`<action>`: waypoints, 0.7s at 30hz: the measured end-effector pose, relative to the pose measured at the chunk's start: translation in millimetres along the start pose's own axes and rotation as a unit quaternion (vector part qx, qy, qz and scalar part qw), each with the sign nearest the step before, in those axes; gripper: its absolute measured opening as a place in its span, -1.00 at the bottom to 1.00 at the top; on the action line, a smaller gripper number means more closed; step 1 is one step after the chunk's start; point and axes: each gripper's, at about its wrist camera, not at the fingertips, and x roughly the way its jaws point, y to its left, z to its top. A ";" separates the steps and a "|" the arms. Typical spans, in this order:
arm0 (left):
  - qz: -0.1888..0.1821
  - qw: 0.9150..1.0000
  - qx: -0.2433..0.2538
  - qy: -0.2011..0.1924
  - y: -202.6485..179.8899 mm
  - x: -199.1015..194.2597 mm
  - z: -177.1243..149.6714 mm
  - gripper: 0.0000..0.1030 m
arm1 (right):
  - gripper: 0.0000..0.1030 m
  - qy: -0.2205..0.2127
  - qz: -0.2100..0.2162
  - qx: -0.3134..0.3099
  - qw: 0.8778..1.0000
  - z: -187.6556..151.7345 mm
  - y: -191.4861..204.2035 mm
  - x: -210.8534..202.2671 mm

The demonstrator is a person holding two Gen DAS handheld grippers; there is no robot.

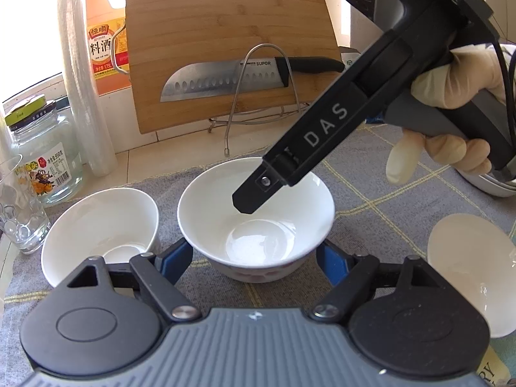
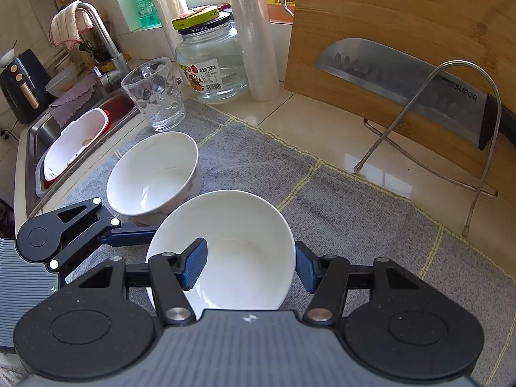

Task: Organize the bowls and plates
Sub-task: 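Lift the held bowl with the right gripper toward the placed bowl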

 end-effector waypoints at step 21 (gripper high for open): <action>-0.011 1.000 0.018 0.002 -15.6 -34.2 -7.6 0.62 | 0.24 -0.015 -0.002 0.017 1.000 -19.4 22.9 -37.1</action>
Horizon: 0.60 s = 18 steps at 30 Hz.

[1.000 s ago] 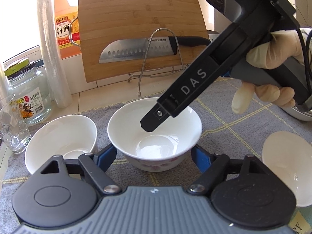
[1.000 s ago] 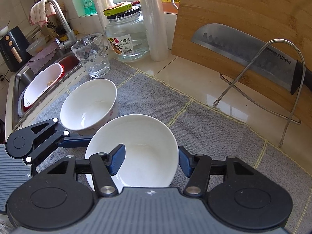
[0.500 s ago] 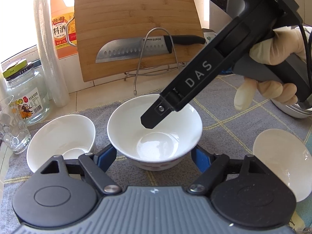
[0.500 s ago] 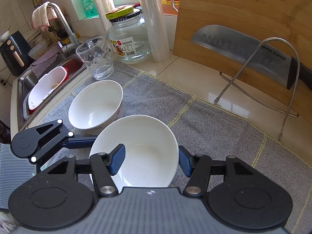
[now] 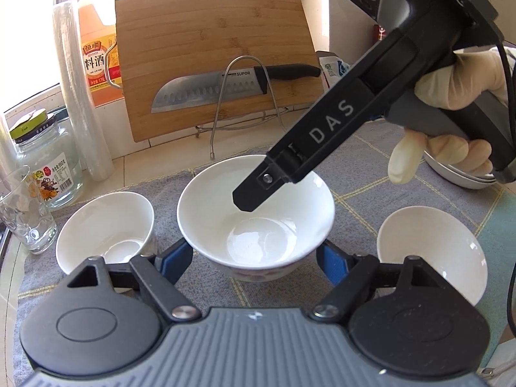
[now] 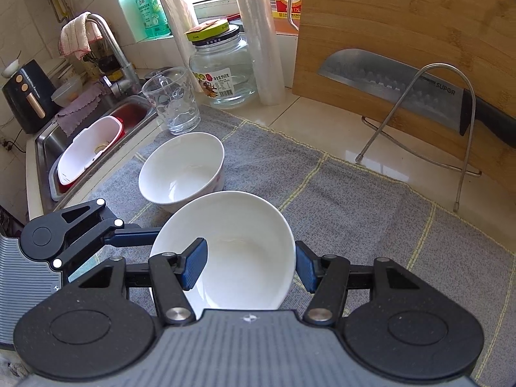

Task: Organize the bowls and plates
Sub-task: 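Lift the held bowl with the right gripper toward the placed bowl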

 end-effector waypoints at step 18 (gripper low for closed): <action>-0.018 1.000 0.021 -0.014 -31.6 -38.4 -7.5 0.62 | 0.24 -0.022 -0.008 0.013 1.000 -33.1 19.8 -47.3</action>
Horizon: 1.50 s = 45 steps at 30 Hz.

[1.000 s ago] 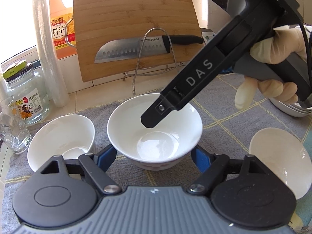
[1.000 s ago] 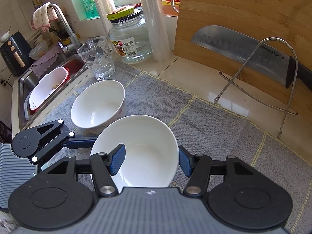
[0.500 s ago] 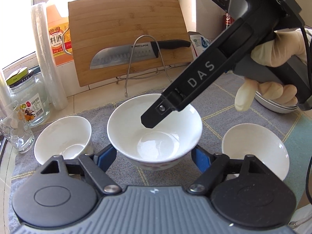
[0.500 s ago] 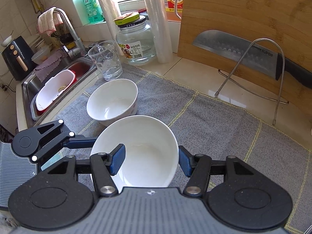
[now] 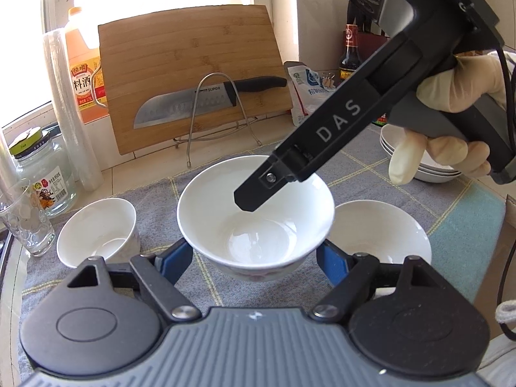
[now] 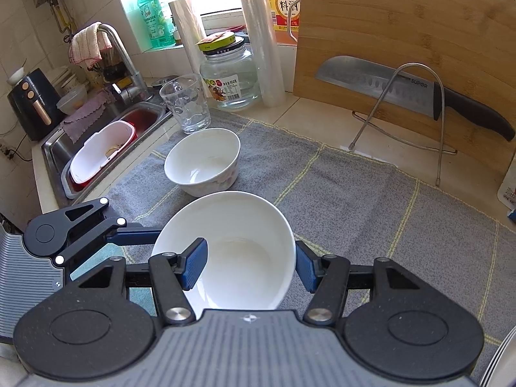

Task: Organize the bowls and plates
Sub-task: 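Lift the held bowl with the right gripper toward the placed bowl, then lower the held bowl into the placed bowl with the right gripper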

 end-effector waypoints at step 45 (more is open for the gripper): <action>-0.110 0.990 0.084 0.003 -62.0 0.7 3.7 0.62 | 0.24 -0.029 -0.075 0.111 0.991 -88.7 -21.9 -66.2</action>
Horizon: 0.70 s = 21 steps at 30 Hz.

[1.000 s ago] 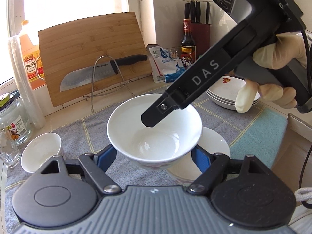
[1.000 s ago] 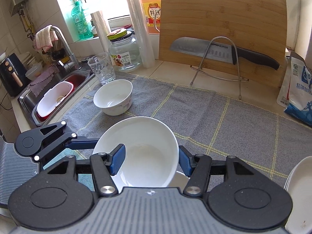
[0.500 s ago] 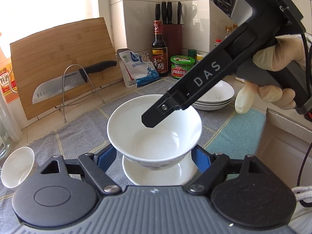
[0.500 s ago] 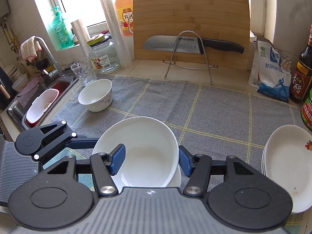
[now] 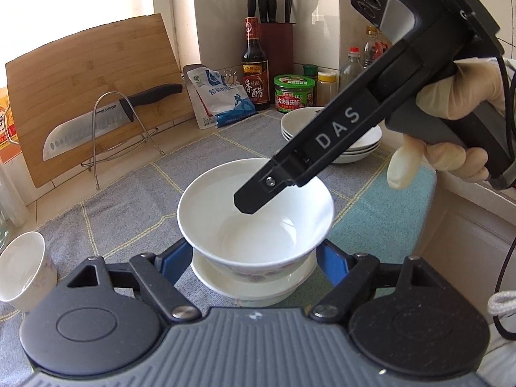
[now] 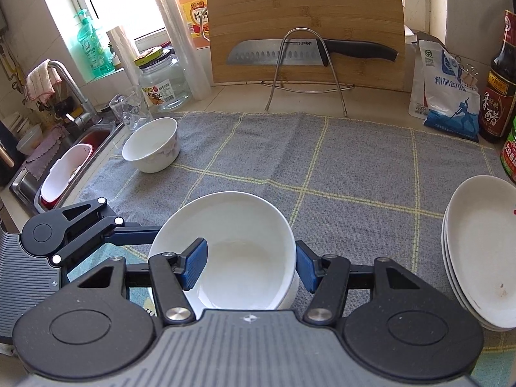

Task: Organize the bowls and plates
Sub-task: 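Lower the held bowl into the placed bowl with the right gripper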

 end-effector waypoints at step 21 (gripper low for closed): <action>-0.005 1.000 -0.011 0.019 7.0 9.5 -5.4 0.62 | 0.25 0.018 -0.011 -0.006 1.000 -1.7 2.7 18.2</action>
